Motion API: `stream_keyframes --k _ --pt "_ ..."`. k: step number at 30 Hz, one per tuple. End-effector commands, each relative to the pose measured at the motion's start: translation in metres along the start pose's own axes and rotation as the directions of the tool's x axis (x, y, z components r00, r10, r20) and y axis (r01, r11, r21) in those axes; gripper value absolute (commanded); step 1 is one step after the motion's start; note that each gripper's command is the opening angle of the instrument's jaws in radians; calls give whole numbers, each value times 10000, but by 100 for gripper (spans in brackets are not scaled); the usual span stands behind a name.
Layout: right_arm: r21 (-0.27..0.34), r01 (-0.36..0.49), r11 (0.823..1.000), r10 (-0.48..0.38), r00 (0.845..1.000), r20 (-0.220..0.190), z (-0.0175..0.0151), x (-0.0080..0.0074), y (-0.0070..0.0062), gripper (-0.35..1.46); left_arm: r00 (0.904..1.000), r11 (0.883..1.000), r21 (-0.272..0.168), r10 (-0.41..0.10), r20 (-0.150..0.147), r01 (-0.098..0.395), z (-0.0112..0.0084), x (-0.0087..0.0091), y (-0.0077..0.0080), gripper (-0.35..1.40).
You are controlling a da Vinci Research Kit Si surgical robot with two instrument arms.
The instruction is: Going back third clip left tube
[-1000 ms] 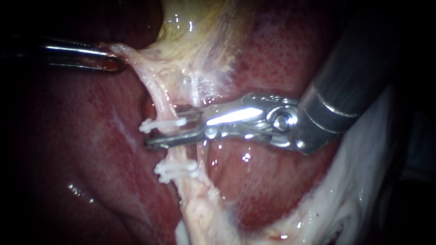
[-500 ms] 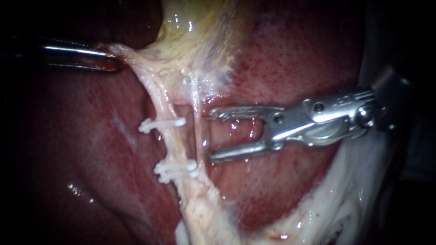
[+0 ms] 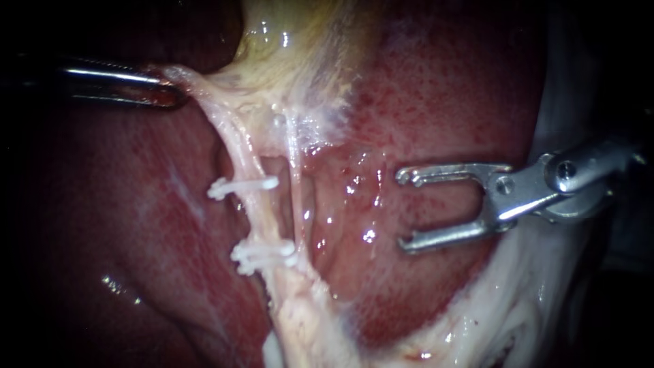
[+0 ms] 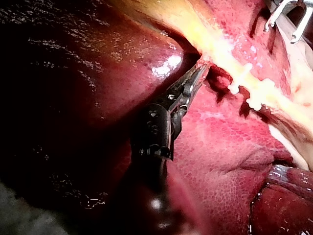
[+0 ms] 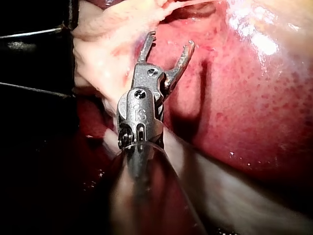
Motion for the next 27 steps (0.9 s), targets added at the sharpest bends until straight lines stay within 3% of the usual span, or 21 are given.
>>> stream_keyframes --k 1,4,12,17,27 --pt "-44 -28 10000 28 10000 -1 -3 -1 0 50 10000 10000 35 21 -4 -21 3 -3 -1 -35" --pt "-173 -116 9998 117 9999 33 -6 -4 -1 50 10000 9999 137 66 -52 -65 15 -11 -5 -35" --pt "-188 -141 9997 142 9999 40 -10 -5 -2 50 9997 9999 38 108 220 -109 56 -36 -22 -35" --pt "-183 -138 9997 139 9999 39 -11 -6 -2 50 9996 10000 37 46 287 -47 63 -44 -30 -35" --pt "-117 -136 9998 136 9999 27 -11 -5 -3 50 9996 10000 17 40 291 -40 63 -44 -29 -35"
